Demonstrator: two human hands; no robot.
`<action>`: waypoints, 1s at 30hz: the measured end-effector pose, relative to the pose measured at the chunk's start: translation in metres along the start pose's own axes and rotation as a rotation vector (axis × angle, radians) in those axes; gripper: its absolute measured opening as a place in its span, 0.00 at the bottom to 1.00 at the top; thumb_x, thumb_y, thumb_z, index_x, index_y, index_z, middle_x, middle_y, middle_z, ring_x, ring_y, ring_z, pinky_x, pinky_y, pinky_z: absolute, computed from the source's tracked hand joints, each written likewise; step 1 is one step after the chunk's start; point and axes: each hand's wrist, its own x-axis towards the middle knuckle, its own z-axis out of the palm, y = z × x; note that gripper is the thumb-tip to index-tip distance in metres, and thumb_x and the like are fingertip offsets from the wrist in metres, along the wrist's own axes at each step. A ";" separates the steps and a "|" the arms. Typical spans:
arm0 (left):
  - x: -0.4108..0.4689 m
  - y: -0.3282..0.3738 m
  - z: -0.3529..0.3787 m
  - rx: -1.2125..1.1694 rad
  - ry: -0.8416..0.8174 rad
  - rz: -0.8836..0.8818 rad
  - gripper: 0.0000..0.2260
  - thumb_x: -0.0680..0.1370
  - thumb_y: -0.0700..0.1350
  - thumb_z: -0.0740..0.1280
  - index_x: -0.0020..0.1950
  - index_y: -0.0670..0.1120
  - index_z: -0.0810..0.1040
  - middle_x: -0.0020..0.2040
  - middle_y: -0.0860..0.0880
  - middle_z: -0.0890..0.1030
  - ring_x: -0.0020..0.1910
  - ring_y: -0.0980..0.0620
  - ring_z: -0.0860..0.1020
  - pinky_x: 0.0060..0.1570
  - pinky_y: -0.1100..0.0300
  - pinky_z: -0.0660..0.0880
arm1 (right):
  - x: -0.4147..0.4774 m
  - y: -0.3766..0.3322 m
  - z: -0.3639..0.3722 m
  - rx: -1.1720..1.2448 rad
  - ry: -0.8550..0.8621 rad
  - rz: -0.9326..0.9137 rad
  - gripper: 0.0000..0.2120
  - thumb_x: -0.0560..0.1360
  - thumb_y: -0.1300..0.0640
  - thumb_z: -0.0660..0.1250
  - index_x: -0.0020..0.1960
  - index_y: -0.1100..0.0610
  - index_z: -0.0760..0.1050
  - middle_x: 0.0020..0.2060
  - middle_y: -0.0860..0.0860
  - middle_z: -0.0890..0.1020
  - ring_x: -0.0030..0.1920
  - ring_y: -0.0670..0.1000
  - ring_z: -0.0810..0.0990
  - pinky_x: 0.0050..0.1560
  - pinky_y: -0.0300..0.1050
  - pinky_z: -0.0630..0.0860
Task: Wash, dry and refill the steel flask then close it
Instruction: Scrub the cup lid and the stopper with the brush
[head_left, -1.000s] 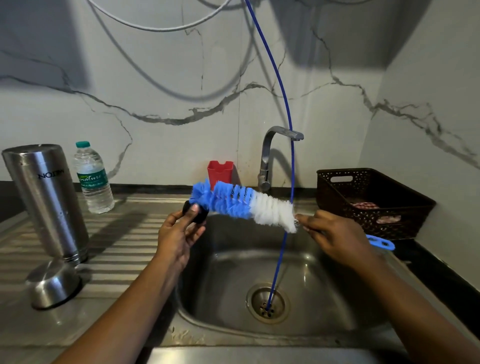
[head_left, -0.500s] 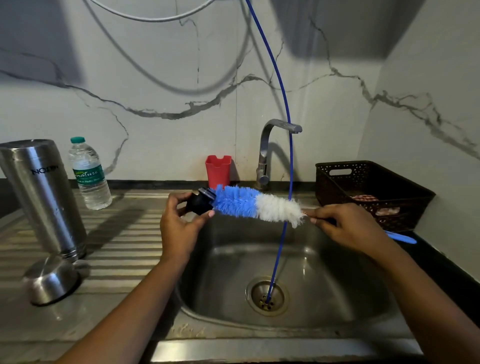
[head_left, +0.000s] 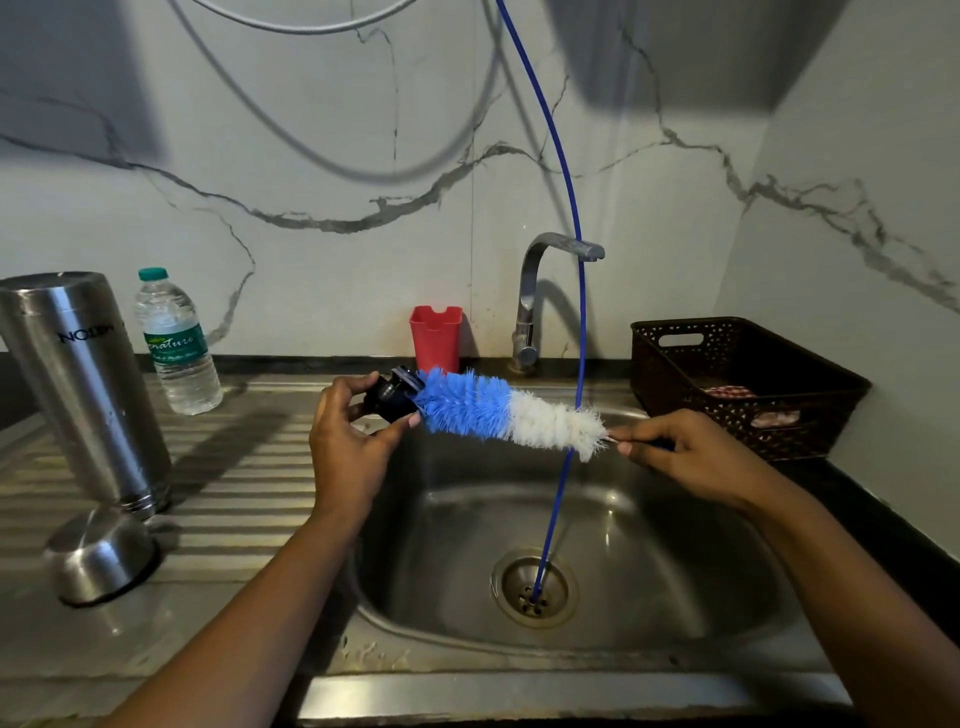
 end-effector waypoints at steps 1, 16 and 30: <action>-0.001 0.001 0.000 -0.027 0.000 -0.030 0.24 0.64 0.40 0.80 0.50 0.60 0.73 0.58 0.49 0.79 0.51 0.53 0.80 0.48 0.61 0.76 | 0.000 0.000 0.000 0.004 0.006 0.002 0.13 0.75 0.57 0.67 0.59 0.50 0.78 0.55 0.42 0.80 0.56 0.42 0.77 0.61 0.43 0.71; 0.003 0.015 -0.001 -0.786 -0.265 -0.646 0.32 0.54 0.52 0.80 0.55 0.44 0.77 0.44 0.47 0.85 0.40 0.52 0.84 0.35 0.63 0.79 | 0.007 0.008 0.018 0.138 0.052 -0.035 0.14 0.75 0.58 0.66 0.55 0.41 0.75 0.51 0.40 0.79 0.52 0.39 0.77 0.58 0.40 0.72; 0.007 0.014 -0.010 -0.999 -0.553 -0.869 0.33 0.49 0.53 0.84 0.48 0.36 0.84 0.40 0.39 0.82 0.31 0.49 0.81 0.26 0.62 0.79 | 0.004 0.026 0.000 0.113 0.078 -0.151 0.15 0.70 0.39 0.63 0.56 0.36 0.76 0.44 0.34 0.80 0.48 0.40 0.78 0.51 0.46 0.74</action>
